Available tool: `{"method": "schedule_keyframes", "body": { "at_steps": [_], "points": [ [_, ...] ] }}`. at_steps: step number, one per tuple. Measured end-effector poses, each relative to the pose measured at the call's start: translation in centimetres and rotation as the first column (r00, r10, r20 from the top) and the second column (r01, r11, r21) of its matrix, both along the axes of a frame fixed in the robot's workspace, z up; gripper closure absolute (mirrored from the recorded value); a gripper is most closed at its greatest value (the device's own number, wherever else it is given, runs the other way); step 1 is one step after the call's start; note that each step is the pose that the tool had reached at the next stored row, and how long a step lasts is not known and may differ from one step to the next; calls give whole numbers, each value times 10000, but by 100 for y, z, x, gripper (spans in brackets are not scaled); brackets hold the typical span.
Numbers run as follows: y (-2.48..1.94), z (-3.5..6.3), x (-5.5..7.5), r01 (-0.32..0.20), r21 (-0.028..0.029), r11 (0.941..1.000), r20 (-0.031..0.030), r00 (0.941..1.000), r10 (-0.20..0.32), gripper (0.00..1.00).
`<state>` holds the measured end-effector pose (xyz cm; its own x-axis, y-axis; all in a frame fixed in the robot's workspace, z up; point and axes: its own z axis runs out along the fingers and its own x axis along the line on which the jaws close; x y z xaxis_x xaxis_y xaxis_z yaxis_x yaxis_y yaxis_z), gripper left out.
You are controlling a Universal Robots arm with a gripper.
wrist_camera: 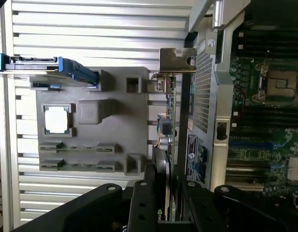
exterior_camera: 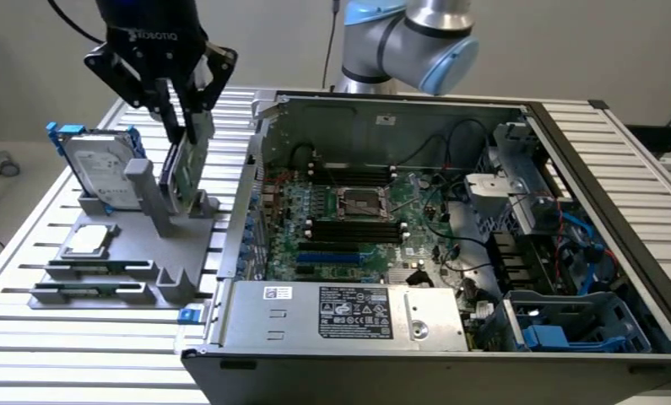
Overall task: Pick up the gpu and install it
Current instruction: 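Pick up the gpu and move the gpu toward the slot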
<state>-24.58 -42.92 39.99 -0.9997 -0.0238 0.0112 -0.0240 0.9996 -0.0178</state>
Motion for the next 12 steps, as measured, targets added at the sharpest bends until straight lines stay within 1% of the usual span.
{"method": "schedule_keyframes", "body": {
  "at_steps": [2,5,10,11,12],
  "points": [
    [-8,90,78,-3,-1,10000,-29,10000,3,74],
    [-18,216,212,-4,-1,10000,-100,9999,4,74],
    [-20,363,439,-4,-9,10000,-267,9996,3,74],
    [-20,381,485,-5,-21,10000,-307,9995,4,74],
    [-20,394,530,-5,-48,10000,-354,9994,4,74]
  ]
}}
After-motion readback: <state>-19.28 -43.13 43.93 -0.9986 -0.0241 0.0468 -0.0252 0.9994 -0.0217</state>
